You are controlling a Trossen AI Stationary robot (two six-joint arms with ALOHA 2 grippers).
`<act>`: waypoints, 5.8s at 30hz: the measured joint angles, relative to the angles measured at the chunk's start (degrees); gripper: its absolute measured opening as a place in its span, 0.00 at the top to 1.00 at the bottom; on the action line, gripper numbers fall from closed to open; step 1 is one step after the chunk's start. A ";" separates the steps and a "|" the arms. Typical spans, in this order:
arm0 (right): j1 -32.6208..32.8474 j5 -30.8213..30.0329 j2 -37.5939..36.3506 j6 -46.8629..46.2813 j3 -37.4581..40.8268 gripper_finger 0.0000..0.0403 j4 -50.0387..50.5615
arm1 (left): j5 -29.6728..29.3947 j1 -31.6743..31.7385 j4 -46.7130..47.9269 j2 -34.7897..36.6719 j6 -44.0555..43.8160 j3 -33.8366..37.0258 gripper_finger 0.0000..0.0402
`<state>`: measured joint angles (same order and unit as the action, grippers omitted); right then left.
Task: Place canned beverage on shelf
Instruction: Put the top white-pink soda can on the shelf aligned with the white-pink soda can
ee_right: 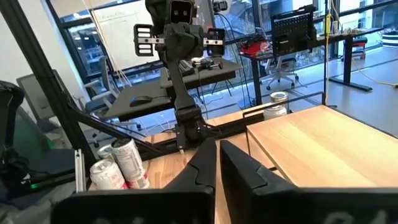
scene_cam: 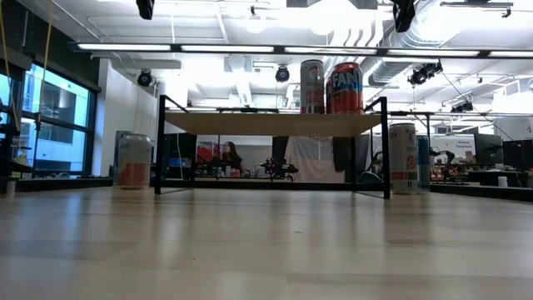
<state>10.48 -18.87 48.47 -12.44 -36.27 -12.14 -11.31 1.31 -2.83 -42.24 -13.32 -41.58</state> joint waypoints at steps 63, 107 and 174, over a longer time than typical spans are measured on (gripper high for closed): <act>0.01 -0.02 -0.02 0.72 0.00 0.96 0.09 | 0.00 0.00 0.00 0.02 0.00 -0.02 1.00; 0.00 -0.02 -0.02 0.49 0.00 0.96 0.13 | 0.00 0.01 -0.05 0.02 1.01 -0.02 1.00; 0.02 -0.02 -0.02 -3.15 0.02 0.96 1.81 | -0.44 0.01 -0.31 0.02 9.01 -0.02 1.00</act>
<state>10.50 -18.90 48.45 -15.59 -36.25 -10.33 -11.75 1.32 -3.14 -42.22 -4.32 -41.60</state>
